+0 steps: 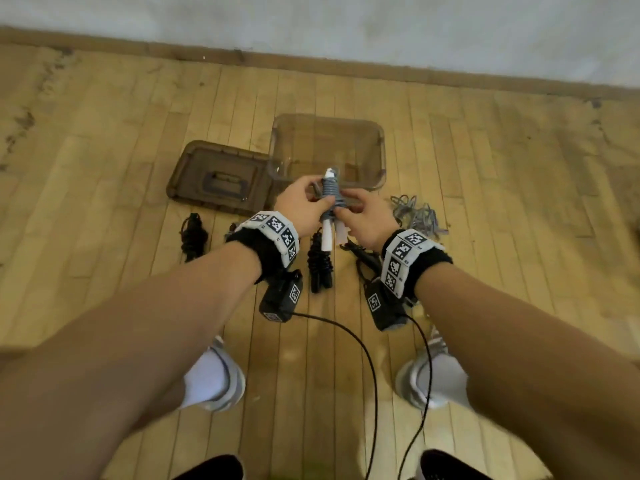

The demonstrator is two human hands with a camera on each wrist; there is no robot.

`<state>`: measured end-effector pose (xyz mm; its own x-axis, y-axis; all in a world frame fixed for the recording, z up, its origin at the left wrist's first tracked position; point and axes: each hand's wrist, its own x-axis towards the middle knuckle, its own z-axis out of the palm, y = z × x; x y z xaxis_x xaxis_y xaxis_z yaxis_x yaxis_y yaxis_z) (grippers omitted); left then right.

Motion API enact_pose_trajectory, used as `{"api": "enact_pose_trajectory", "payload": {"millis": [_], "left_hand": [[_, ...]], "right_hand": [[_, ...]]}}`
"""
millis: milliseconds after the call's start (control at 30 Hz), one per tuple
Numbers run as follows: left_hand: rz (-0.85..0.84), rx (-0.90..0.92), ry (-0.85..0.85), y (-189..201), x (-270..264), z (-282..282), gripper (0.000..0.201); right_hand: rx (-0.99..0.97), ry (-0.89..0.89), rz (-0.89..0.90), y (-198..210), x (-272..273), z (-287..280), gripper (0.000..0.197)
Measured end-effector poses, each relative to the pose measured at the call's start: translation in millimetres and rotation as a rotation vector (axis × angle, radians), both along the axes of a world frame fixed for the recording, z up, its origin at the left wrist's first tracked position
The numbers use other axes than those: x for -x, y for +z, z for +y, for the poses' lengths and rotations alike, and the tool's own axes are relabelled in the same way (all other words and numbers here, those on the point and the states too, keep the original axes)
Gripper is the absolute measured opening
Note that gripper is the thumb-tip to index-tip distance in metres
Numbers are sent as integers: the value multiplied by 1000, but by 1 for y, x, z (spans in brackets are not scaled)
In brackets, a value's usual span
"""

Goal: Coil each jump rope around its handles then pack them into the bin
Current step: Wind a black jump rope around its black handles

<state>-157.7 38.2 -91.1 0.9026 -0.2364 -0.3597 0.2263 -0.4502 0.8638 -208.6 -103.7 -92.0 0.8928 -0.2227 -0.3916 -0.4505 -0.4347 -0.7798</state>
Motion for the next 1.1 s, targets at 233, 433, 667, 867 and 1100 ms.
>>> {"api": "enact_pose_trajectory", "payload": {"millis": [233,433,667,867,1100], "left_hand": [[57,-314,-65,-87,22,34,35],[98,-541,-192,-121,34,60,34],[170,-684,-317,-135,46,60,31],[57,-820,-278,-109,37,35,34],[-51,-692,-303,-91,26,-21,28]], "right_hand": [[-37,66,277,-94,17,36,54],[108,219,324,-116,33,58,45],[176,425,364,-128,42,58,38],[134,313,294,-111,35,33,33],[216,73,232,-98,36,-19,30]]}}
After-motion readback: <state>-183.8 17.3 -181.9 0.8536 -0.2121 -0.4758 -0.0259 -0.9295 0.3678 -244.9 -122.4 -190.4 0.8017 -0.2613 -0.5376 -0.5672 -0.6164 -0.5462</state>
